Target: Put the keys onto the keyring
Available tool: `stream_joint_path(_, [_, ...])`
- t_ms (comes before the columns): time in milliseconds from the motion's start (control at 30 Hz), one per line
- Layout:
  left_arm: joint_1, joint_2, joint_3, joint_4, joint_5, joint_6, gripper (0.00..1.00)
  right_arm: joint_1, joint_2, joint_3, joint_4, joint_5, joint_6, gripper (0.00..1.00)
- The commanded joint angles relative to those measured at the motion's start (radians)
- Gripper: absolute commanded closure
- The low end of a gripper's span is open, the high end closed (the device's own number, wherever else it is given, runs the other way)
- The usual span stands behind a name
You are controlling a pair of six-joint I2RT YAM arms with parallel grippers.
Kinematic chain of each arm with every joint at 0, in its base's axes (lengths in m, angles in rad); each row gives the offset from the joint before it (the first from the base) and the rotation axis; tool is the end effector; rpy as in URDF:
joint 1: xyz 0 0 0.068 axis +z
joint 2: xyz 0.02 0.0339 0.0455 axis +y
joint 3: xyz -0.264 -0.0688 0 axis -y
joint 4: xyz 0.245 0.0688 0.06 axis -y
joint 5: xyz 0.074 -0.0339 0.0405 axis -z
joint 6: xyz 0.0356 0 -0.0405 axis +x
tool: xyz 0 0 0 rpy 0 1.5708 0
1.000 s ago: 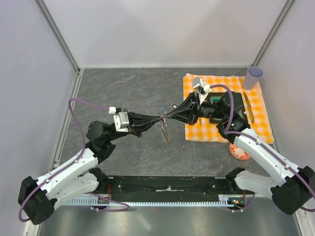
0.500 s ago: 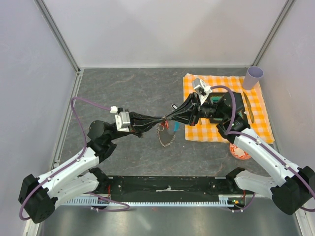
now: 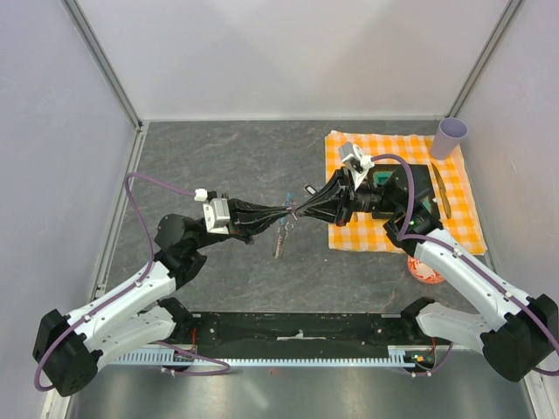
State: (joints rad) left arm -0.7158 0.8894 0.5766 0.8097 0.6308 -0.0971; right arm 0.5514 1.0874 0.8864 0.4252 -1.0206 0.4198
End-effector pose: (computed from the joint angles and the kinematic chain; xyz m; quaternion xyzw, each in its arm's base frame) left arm 0.1338 -0.1442 0.3492 0.4019 0.3821 -0.4687 0.6876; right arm 0.1882 0.1514 0.3777 -0.4168 0.5178 0.5878 0.4612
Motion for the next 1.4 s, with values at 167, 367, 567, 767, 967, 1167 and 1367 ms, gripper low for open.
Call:
stream_joint_path(167, [-0.004,-0.017,0.04,0.111,0.007,-0.041,0.98,-0.004,-0.008,0.005,0.026,-0.027,-0.01,1.0])
stream_joint_path(367, [-0.002,-0.01,0.042,0.149,0.032,-0.044,0.98,-0.001,0.029,0.013,0.024,-0.061,0.023,1.0])
stream_joint_path(567, [-0.004,0.02,0.051,0.184,0.07,-0.056,0.98,0.021,0.074,0.04,-0.002,-0.096,0.033,1.0])
stream_joint_path(767, [-0.004,0.058,0.058,0.238,0.098,-0.087,0.98,0.048,0.103,0.059,-0.016,-0.084,0.016,1.0])
stream_joint_path(967, [-0.004,0.079,0.057,0.264,0.109,-0.108,0.98,0.056,0.108,0.063,-0.054,-0.036,-0.012,1.0])
stream_joint_path(1167, [-0.005,0.051,0.025,0.244,0.07,-0.09,0.98,0.055,0.063,0.08,-0.216,0.028,-0.163,0.81])
stream_joint_path(1367, [-0.005,0.031,-0.004,0.212,0.033,-0.075,0.98,0.056,-0.029,0.069,-0.318,0.132,-0.309,0.67])
